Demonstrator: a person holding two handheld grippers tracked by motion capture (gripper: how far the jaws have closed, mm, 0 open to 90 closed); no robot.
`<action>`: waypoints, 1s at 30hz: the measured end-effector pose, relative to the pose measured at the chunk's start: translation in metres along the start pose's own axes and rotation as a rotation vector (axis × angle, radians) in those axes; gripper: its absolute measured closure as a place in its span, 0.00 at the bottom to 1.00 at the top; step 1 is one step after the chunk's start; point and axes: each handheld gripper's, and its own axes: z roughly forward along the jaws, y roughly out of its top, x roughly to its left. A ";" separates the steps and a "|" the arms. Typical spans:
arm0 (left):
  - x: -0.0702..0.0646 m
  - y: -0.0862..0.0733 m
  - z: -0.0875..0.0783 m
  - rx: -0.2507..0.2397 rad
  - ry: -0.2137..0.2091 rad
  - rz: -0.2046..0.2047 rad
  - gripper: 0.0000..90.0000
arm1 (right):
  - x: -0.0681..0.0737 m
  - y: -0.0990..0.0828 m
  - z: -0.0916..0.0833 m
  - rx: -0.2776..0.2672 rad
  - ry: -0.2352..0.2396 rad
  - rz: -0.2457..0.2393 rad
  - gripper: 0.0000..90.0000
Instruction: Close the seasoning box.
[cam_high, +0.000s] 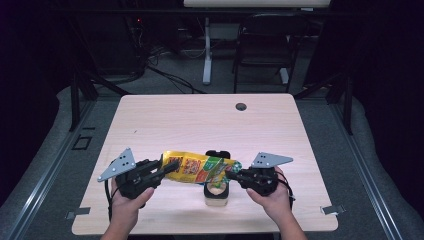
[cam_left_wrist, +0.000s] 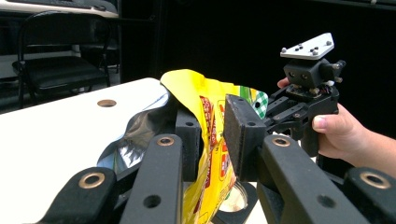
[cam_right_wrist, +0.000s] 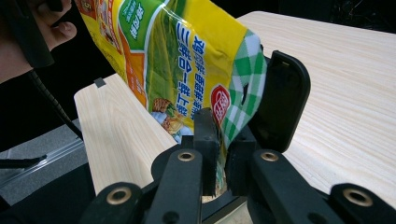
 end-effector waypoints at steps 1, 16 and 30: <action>0.000 0.000 0.000 0.001 0.001 0.001 0.85 | 0.000 0.000 0.000 -0.002 0.002 0.002 0.95; 0.001 -0.001 -0.001 0.007 -0.001 0.002 0.84 | 0.000 -0.004 0.006 0.045 0.027 -0.007 0.95; 0.002 -0.005 -0.005 0.010 0.005 0.001 0.84 | 0.001 -0.005 0.008 0.072 0.044 -0.023 0.96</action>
